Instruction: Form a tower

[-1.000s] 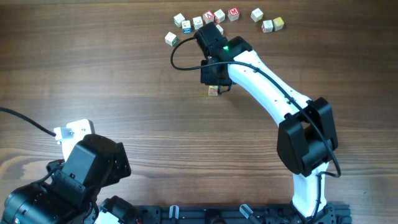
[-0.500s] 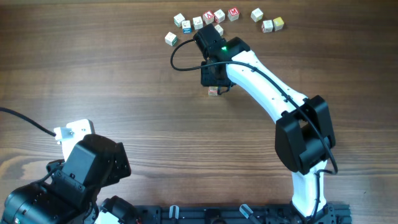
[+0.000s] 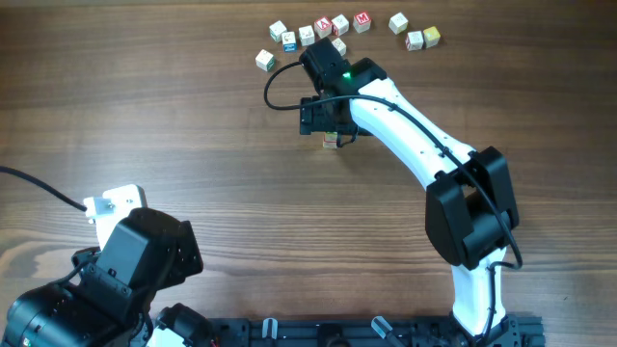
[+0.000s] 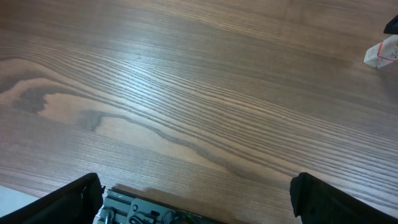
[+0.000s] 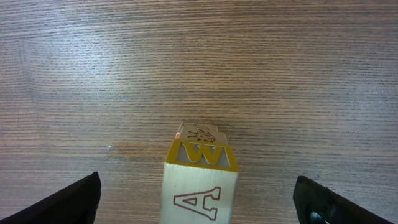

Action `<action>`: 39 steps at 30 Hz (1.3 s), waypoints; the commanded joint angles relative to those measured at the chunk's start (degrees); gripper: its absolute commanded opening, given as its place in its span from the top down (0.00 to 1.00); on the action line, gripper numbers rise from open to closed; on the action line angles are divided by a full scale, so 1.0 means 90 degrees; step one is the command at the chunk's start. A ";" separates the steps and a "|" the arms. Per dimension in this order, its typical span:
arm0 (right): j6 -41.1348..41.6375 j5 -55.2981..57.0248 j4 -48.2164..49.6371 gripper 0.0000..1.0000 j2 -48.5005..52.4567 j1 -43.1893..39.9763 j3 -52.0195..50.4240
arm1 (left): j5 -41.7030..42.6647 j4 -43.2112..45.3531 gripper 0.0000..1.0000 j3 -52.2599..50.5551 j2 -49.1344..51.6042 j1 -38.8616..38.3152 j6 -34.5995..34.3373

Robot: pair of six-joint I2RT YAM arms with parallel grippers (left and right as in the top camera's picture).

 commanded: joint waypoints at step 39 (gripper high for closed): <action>0.0503 0.0168 0.0049 0.23 0.0702 0.0277 -0.0041 | -0.0010 0.0015 0.00 -0.0007 -0.0005 0.0029 -0.0061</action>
